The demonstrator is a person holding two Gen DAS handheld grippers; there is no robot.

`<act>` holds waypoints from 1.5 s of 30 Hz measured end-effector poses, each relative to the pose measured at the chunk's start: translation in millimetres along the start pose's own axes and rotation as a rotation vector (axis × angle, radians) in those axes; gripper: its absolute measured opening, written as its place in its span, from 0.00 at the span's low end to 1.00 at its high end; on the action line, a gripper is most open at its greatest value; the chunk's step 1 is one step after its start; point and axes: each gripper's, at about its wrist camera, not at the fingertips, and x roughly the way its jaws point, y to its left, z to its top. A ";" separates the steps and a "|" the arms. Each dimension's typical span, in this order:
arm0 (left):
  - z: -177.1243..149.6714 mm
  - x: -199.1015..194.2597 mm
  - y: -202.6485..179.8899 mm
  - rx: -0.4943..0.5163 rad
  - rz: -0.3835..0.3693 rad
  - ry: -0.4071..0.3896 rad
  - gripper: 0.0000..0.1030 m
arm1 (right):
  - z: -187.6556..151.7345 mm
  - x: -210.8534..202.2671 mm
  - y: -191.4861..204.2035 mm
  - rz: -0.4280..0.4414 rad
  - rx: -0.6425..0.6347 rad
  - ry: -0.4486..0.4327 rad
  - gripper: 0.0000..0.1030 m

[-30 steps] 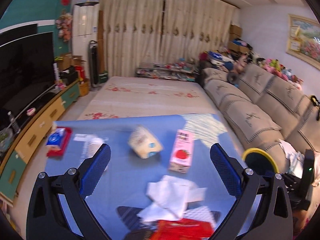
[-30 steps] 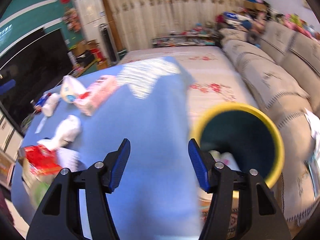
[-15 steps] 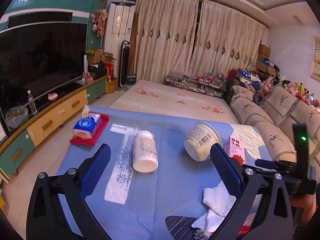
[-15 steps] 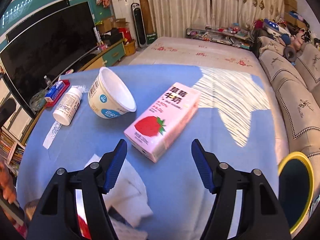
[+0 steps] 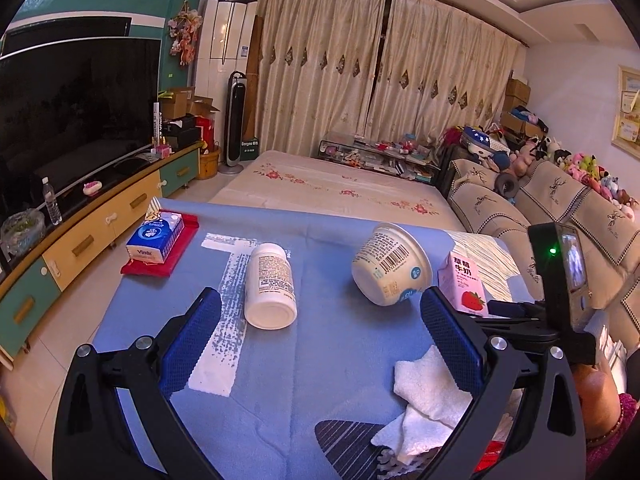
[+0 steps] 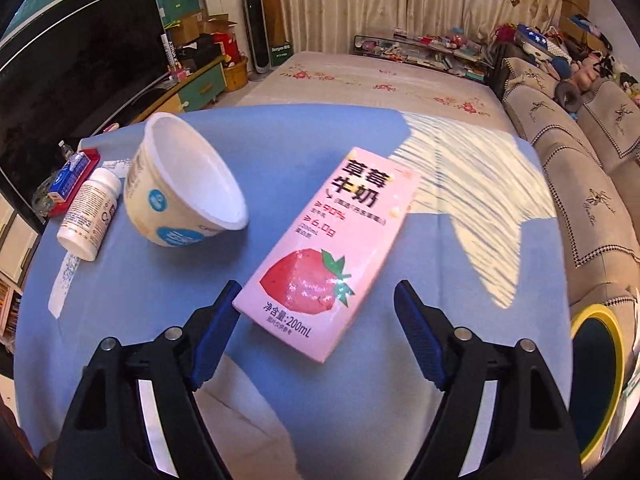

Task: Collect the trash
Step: 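Grasp the pink strawberry milk carton with the right gripper, then carry the milk carton over the bin and open the right gripper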

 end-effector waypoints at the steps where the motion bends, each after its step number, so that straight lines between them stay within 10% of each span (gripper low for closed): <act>1: -0.4 1.2 0.0 -0.001 -0.003 0.003 0.95 | -1.3 -1.6 -4.4 -0.005 0.001 -0.008 0.71; 16: -2.9 2.9 -3.3 0.003 -0.038 0.014 0.95 | -35.6 -7.2 -29.0 0.045 0.022 -0.060 0.49; 37: -4.5 3.4 -3.6 -0.007 -0.061 0.020 0.95 | -63.8 -144.0 -80.5 0.173 0.079 -0.249 0.46; 45: -5.2 5.7 -4.5 -0.001 -0.066 0.030 0.95 | -96.3 -175.0 -155.4 0.037 0.235 -0.289 0.46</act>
